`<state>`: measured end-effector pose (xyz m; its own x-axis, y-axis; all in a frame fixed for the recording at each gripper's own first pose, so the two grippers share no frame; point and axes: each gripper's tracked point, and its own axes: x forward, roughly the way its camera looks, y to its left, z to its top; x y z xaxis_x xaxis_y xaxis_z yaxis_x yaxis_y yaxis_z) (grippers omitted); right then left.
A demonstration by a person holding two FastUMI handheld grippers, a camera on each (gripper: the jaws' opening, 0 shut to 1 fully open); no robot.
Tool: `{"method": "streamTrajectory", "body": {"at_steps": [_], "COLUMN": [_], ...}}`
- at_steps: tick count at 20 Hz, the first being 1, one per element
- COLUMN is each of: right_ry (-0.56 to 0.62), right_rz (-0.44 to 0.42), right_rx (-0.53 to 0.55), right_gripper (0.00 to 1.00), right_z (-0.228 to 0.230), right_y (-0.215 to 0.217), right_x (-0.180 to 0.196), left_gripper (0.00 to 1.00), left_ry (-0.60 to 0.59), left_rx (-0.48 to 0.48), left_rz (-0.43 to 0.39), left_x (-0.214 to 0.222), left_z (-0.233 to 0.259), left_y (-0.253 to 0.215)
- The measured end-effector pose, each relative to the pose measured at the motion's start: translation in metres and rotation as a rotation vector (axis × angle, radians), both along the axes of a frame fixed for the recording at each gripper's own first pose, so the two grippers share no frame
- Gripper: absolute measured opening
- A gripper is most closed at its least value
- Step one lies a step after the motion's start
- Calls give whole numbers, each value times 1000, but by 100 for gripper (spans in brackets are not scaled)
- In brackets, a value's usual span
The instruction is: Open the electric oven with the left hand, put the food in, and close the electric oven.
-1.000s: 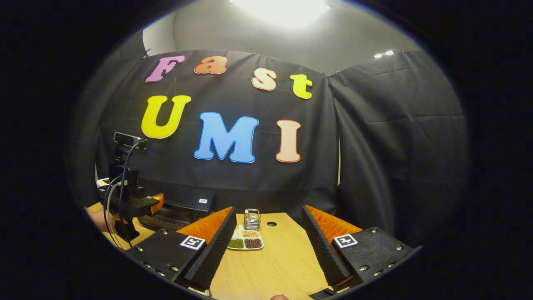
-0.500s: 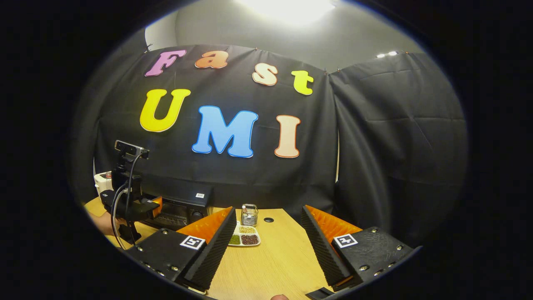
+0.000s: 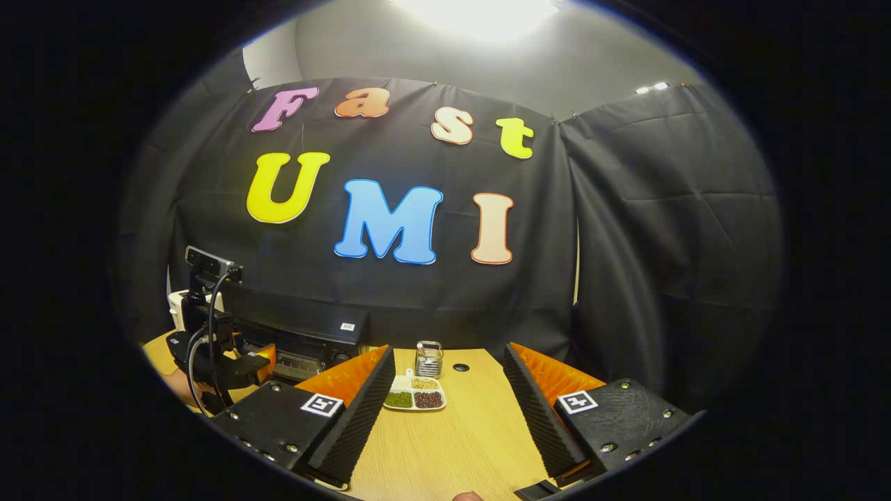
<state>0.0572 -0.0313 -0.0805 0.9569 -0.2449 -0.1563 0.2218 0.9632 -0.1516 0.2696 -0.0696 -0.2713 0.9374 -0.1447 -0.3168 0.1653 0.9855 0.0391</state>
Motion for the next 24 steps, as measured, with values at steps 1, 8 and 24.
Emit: {"method": "streamTrajectory", "body": {"at_steps": [1, 8, 24], "right_ry": [5, 47, 95], "right_rz": [6, 44, 255], "right_rx": [3, 26, 75], "right_gripper": [96, 96, 96], "right_z": [-2, -11, -23], "right_y": [0, -2, 26], "right_x": [-1, -12, -13], "left_gripper": [96, 100, 100], "left_ry": [9, 50, 116], "left_rx": [1, 19, 20], "left_rz": [2, 5, 109], "left_x": [-5, -38, -117], "left_z": [-2, -26, -41], "left_y": [1, 4, 33]}}
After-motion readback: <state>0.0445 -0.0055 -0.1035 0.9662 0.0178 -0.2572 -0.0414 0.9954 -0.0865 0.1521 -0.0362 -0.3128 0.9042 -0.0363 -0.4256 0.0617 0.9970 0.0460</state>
